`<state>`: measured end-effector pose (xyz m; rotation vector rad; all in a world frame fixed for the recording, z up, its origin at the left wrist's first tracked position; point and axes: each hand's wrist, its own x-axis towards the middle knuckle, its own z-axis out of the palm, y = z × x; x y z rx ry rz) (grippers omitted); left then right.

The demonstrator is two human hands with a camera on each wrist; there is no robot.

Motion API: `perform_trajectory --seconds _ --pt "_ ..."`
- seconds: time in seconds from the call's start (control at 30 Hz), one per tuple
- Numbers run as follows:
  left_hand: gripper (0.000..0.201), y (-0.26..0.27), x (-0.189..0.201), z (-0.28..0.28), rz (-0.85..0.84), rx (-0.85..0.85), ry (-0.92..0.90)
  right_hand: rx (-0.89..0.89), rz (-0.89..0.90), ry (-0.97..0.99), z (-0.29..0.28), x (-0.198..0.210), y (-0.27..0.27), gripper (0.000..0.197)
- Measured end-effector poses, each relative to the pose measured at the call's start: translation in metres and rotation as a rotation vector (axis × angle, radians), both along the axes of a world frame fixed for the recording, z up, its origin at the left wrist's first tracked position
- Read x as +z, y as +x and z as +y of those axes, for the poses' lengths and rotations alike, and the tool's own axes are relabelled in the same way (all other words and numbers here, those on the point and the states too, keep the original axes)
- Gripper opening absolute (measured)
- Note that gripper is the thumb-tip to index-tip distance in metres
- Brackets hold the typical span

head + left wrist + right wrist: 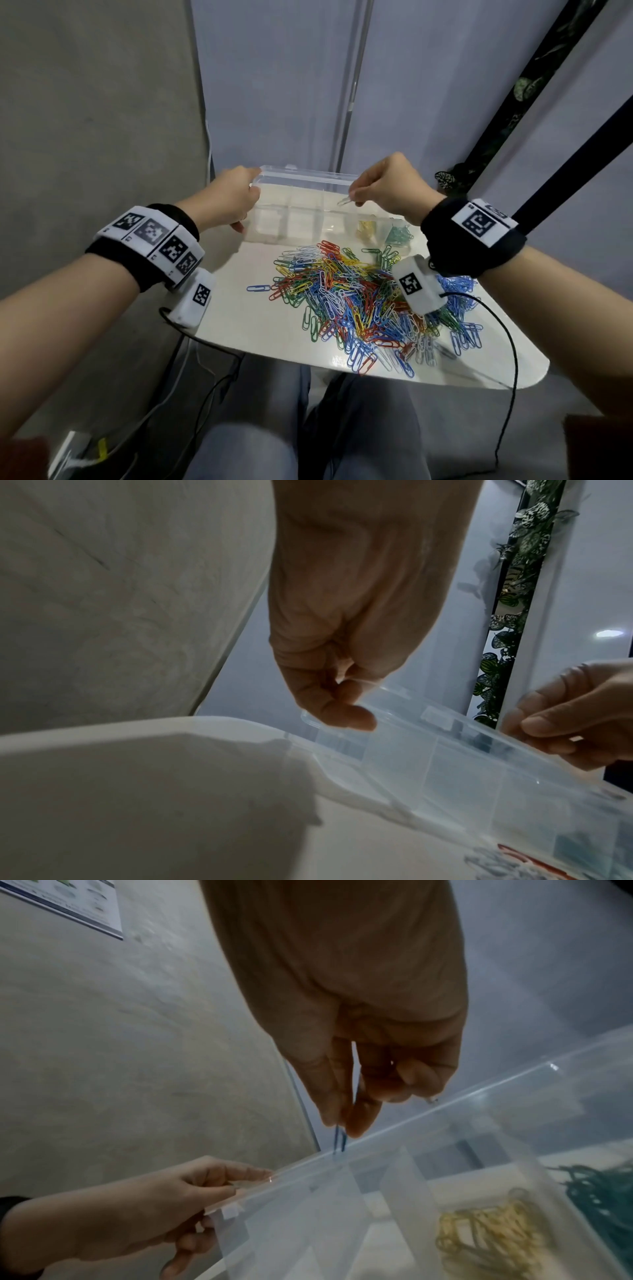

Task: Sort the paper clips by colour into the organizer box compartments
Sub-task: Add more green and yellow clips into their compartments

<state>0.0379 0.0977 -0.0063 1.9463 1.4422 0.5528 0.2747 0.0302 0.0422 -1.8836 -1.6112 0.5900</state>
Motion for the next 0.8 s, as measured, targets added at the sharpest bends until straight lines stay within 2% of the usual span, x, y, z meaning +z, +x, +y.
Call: perform_trajectory --seconds 0.13,0.23,0.33,0.4,0.6,0.7,0.8 --pt "0.050 0.000 0.000 -0.001 -0.001 -0.004 -0.001 0.042 -0.008 -0.011 -0.007 -0.001 0.002 0.011" --pt "0.050 0.000 -0.001 0.000 -0.001 -0.005 0.004 0.239 -0.019 -0.107 -0.030 0.003 0.008 0.020" --pt "0.049 0.000 -0.002 0.001 -0.006 -0.012 0.010 0.437 -0.233 -0.273 -0.054 0.000 0.018 0.029" --pt "0.045 -0.001 -0.003 0.001 -0.002 -0.015 0.019 0.483 -0.338 -0.328 -0.066 -0.005 0.026 0.034" --pt "0.038 -0.002 -0.003 0.002 0.016 -0.022 0.024 0.549 -0.488 -0.388 -0.079 -0.018 0.035 0.050" --pt "0.040 -0.001 -0.003 0.001 0.016 -0.027 0.024 0.549 -0.554 -0.320 -0.078 -0.025 0.034 0.042" --pt "0.043 -0.001 -0.003 0.001 0.023 -0.030 0.026 0.530 -0.486 -0.246 -0.074 -0.029 0.035 0.022"
